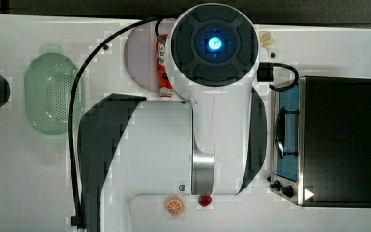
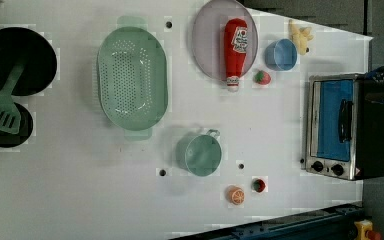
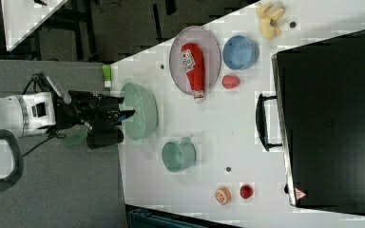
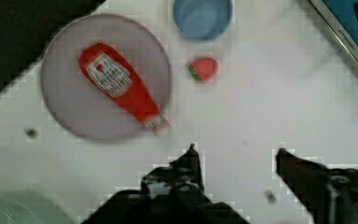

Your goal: Pick ketchup from plate and place it on table.

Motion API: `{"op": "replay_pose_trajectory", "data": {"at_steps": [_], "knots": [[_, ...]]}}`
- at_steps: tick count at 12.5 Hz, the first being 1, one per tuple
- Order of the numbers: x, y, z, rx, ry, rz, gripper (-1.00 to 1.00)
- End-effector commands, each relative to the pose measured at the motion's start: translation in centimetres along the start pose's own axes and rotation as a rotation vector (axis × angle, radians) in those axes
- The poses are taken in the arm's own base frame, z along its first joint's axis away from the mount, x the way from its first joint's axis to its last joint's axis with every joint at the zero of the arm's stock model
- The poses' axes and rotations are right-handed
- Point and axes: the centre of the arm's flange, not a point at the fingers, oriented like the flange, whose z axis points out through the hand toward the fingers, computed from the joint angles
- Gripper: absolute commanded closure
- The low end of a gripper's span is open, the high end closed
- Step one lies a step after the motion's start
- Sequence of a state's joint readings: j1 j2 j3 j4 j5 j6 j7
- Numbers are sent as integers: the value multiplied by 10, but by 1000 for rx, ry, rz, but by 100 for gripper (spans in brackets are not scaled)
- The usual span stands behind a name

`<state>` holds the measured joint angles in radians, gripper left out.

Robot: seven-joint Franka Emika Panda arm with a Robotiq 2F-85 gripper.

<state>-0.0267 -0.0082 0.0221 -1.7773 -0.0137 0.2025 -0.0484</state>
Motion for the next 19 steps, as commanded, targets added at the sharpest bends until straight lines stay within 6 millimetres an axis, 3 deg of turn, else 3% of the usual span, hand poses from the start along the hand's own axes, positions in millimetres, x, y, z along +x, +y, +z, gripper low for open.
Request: {"op": "replay_pose_trajectory", "data": {"at_steps": [1, 3, 6, 12, 19], "knots": [[-44, 59, -61, -8, -43, 133, -58], [-44, 54, -55, -15, -50, 125, -99], [-37, 39, -31, -35, -77, 57, -100], [-12, -7, 40, -25, -96, -107, -100], [2, -60, 143, 4, -134, -463, -100]]}}
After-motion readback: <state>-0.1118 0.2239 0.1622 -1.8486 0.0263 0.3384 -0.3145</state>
